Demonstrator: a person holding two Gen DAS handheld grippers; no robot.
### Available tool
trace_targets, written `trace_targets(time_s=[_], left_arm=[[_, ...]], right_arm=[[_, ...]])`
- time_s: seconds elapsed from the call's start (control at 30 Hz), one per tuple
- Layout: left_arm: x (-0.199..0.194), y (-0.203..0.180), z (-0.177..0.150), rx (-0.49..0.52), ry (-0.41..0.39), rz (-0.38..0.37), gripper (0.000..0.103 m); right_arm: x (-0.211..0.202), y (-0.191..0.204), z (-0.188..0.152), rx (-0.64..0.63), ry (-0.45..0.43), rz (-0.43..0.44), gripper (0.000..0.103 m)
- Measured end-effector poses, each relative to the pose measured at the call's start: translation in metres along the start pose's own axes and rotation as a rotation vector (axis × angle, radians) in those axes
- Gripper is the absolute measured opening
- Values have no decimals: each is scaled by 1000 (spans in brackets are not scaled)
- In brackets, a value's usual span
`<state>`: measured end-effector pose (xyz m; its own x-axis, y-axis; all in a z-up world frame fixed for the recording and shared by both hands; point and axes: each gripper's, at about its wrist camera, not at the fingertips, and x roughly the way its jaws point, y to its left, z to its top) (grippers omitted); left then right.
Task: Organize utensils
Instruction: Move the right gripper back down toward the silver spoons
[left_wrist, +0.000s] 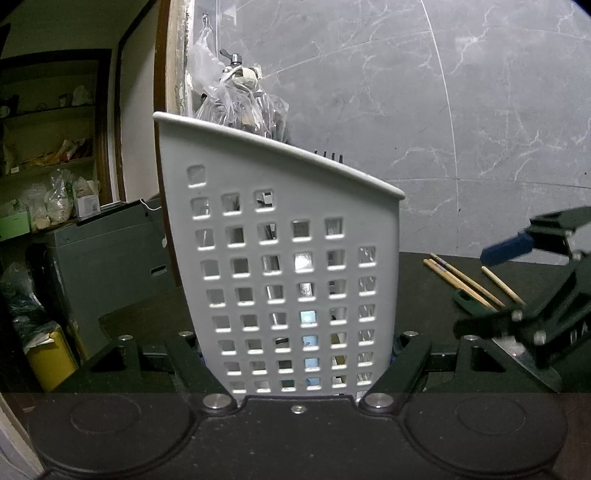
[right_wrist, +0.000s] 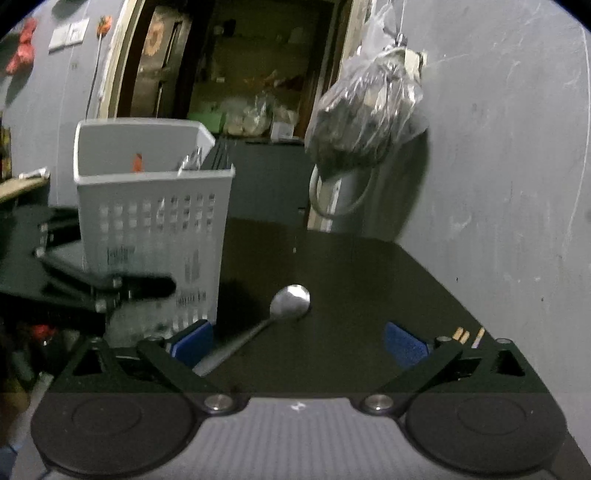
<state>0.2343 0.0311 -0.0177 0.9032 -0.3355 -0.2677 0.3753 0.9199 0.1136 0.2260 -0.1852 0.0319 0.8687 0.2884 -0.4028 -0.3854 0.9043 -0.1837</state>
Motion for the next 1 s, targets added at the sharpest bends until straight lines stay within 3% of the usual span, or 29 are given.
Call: trace_targets(time_s=[0.37,0.57,0.77,0.93,1.0], left_arm=[[0,0,0,1,0,0,77],[0,0,0,0,0,0,77],[0,0,0,0,0,0,77],[0,0,0,1,1,0,77],[0,0,0,1,0,0,77]], right_arm=[[0,24,-24,-153,90,-62,102],[-9,34,-30,-209,138,-48,102],[-34,49,-33,-225,173,22,102],[-47,61,-32,-214,193,180,102],[-45,62,-28,-225,165,175,102]])
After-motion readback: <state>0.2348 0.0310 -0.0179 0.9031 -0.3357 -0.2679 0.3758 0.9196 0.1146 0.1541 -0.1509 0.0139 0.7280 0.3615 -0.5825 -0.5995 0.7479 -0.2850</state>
